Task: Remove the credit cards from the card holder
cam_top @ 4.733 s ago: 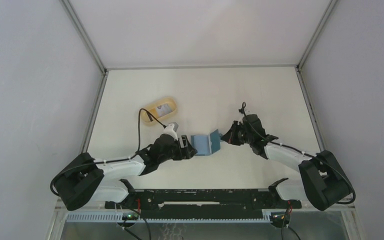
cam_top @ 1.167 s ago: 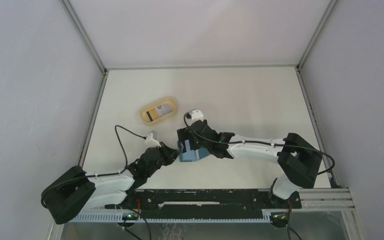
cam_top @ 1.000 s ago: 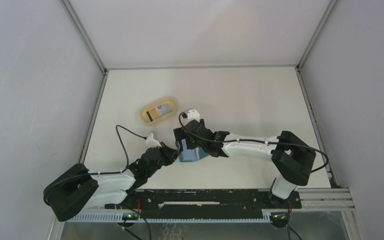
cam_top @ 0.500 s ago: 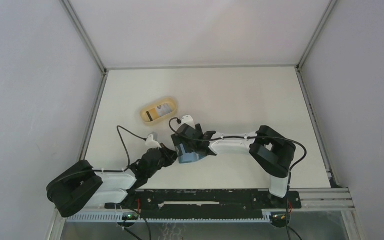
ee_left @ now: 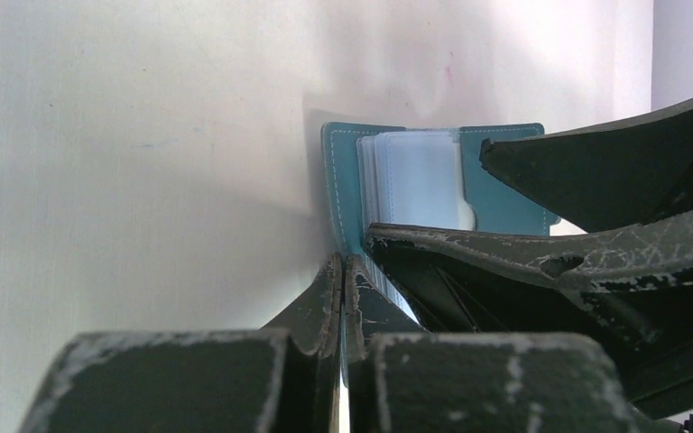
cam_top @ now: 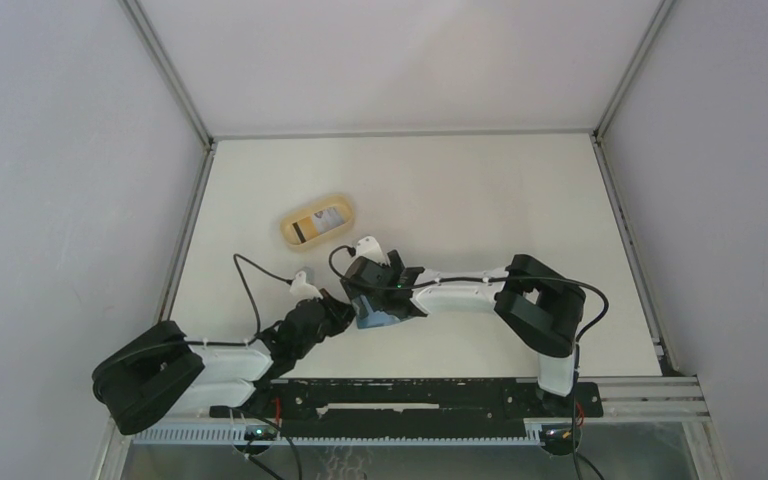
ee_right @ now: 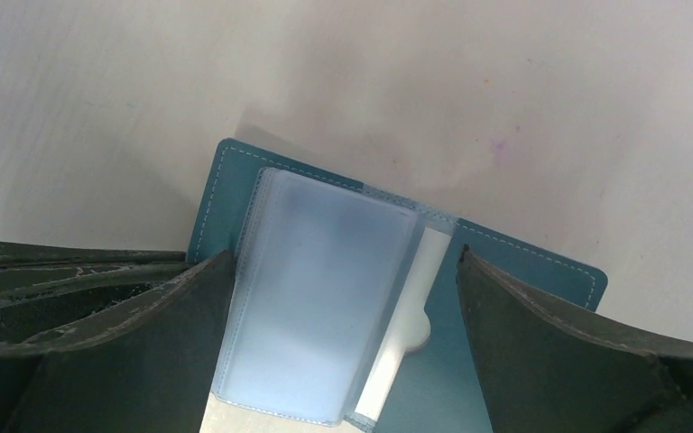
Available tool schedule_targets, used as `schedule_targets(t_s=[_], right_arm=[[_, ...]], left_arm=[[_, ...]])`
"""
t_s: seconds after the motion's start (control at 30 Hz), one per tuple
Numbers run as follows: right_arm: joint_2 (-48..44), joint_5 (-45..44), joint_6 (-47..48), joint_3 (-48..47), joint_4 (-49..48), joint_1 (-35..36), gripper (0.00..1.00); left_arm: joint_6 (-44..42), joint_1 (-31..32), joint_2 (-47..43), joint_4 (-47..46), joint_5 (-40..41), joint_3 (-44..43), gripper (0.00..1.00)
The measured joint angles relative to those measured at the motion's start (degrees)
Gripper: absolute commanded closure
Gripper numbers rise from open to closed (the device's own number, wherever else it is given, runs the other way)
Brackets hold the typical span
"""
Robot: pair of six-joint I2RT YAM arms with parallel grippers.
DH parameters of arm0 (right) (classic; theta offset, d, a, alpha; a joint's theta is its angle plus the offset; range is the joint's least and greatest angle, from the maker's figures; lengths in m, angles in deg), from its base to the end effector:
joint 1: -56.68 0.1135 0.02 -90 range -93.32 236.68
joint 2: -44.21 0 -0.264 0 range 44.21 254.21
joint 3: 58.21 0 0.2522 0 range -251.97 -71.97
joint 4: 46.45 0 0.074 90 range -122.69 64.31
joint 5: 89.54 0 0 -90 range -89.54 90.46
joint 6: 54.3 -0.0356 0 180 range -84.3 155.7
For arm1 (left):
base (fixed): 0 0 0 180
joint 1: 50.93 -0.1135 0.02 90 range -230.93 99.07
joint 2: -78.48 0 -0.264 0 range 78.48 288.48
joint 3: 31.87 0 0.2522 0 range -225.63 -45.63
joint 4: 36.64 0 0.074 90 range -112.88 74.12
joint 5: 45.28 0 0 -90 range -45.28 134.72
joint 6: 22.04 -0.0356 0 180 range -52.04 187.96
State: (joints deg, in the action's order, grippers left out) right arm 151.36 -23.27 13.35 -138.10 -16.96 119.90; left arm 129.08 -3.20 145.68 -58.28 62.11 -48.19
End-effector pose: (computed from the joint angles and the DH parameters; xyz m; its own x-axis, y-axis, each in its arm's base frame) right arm 0.1842 0.3332 0.1611 -0.6215 -0.4588 -0.6351 -0.5206 0.8476 -0.1028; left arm 0.1229 -0.1194 0.1085 -0.6234 -0.5565 -0.5493 -0.0314 0.7197 -0.6936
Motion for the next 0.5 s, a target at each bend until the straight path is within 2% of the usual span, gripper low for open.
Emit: schedule_targets(t_s=[0.5], right_arm=[[-0.09,-3.45,3.43,-0.26,1.88,0.66,0.0]], left_arm=[[0.98,1.03,-0.87,1.88,1.81,0.0,1.0]])
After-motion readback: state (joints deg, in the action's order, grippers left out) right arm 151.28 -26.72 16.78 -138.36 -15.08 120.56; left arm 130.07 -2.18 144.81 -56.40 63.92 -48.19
